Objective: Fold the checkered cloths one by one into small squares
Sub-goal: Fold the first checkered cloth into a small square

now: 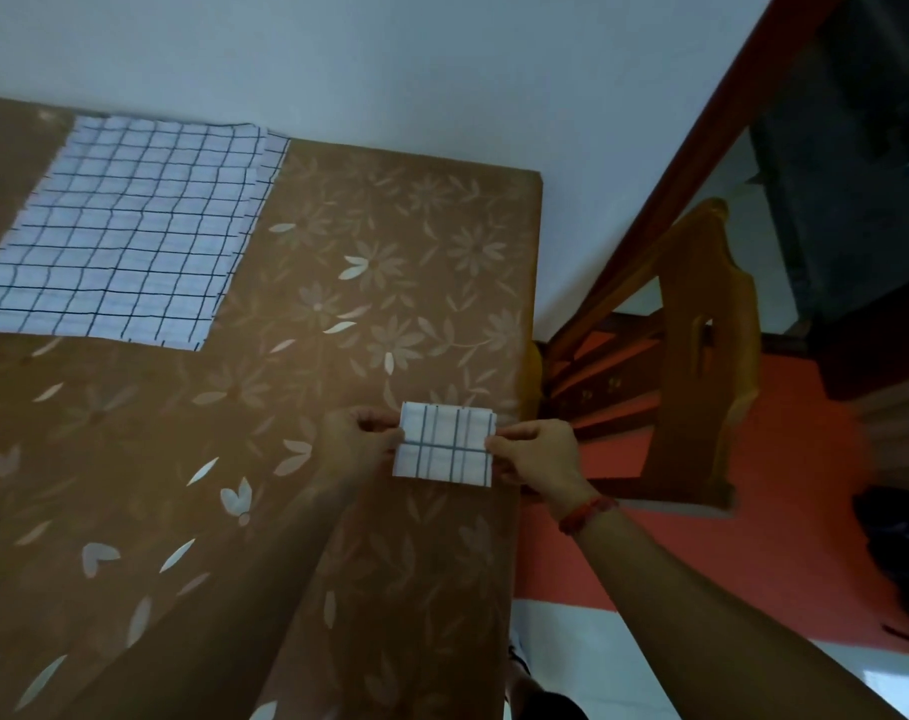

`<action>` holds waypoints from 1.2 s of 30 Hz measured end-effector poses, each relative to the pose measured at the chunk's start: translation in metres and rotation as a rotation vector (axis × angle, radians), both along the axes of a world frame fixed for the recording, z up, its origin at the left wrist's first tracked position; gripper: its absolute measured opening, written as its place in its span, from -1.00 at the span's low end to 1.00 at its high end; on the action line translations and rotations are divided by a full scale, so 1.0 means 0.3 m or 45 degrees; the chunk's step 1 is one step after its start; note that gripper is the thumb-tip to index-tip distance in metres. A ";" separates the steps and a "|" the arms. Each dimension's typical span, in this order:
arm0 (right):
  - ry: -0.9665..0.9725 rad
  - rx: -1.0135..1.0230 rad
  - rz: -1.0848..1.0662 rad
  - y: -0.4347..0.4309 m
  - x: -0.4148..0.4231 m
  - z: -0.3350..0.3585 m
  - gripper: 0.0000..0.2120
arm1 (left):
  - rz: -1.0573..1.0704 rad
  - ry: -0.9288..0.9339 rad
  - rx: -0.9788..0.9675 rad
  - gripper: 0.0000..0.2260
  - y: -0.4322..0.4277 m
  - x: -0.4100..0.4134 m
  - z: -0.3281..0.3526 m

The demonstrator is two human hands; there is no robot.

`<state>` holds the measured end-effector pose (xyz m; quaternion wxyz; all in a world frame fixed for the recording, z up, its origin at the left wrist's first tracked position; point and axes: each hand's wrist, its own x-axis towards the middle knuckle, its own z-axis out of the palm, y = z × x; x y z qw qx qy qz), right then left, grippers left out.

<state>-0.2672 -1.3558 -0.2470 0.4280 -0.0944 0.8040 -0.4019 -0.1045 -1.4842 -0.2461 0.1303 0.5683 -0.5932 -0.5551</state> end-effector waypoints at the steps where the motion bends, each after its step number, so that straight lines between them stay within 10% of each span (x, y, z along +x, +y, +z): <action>1: 0.006 0.013 -0.005 -0.008 -0.005 -0.008 -0.89 | -0.010 -0.011 -0.010 -0.79 -0.009 -0.004 -0.011; 29: 0.162 0.059 0.105 -0.137 0.005 -0.083 -0.83 | -0.143 -0.228 -0.387 -0.91 -0.128 -0.007 -0.134; 36: 0.942 -0.180 0.409 -0.128 0.069 -0.086 -0.82 | -0.747 -0.218 -1.045 -0.62 -0.106 0.086 -0.189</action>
